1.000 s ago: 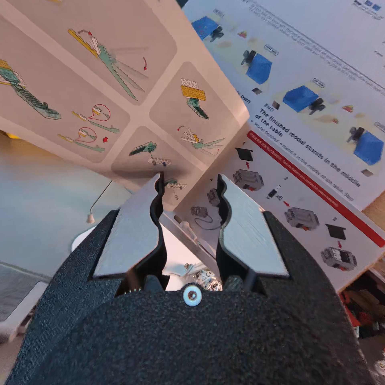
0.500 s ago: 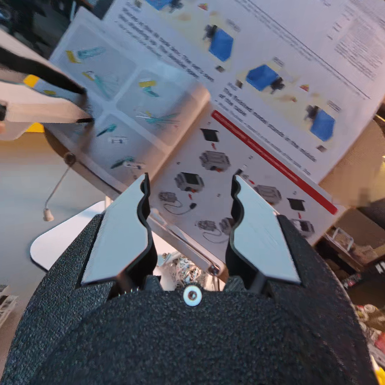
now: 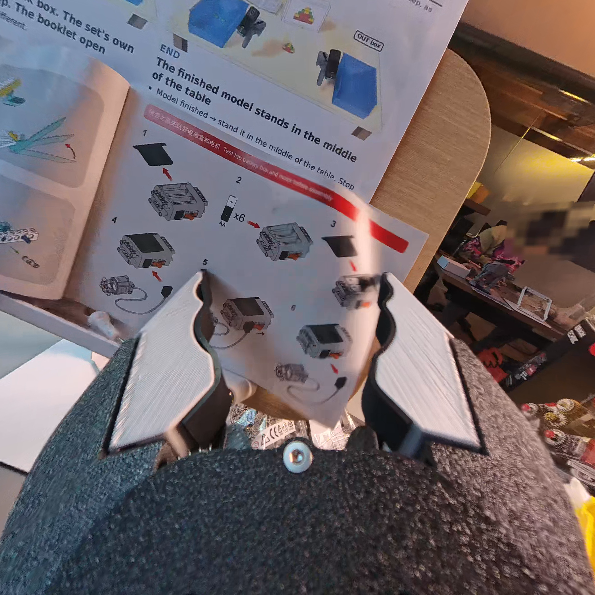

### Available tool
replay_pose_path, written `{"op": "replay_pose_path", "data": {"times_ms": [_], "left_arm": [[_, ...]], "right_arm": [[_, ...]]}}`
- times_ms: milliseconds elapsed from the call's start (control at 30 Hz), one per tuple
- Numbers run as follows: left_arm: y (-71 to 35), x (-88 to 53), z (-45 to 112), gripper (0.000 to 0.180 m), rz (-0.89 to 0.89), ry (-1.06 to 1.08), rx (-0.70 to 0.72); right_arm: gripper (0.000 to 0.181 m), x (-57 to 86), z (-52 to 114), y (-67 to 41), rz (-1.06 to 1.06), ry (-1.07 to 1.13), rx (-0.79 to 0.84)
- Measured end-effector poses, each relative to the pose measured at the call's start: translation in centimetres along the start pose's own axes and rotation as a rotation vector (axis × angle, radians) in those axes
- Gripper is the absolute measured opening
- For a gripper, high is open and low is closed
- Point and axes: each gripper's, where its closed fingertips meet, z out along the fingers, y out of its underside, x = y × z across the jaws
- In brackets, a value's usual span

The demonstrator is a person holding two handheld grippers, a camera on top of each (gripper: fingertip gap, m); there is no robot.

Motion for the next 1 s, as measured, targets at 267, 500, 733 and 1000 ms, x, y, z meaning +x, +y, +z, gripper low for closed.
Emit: {"op": "replay_pose_path", "data": {"times_ms": [267, 500, 733, 1000], "left_arm": [[0.0, 0.0, -0.2, 0.027, -0.008, 0.011, 0.0], [-0.6, 0.4, -0.5, 0.03, -0.093, 0.088, 0.008], [-5.4, 2.0, -2.4, 0.04, -0.229, 0.248, 0.145], [-8.6, 3.1, -4.8, 0.044, -0.368, 0.436, 0.132]], "right_arm": [[0.038, -1.8, -1.4, -0.4, -0.032, -0.107, 0.031], [0.033, -8.2, -6.7, 0.7, 0.066, -0.55, 0.101], [0.027, -12.7, -8.8, -3.0, 0.175, -0.758, 0.161], [0.045, -18.4, -5.1, -5.8, 0.132, -0.737, 0.163]]}}
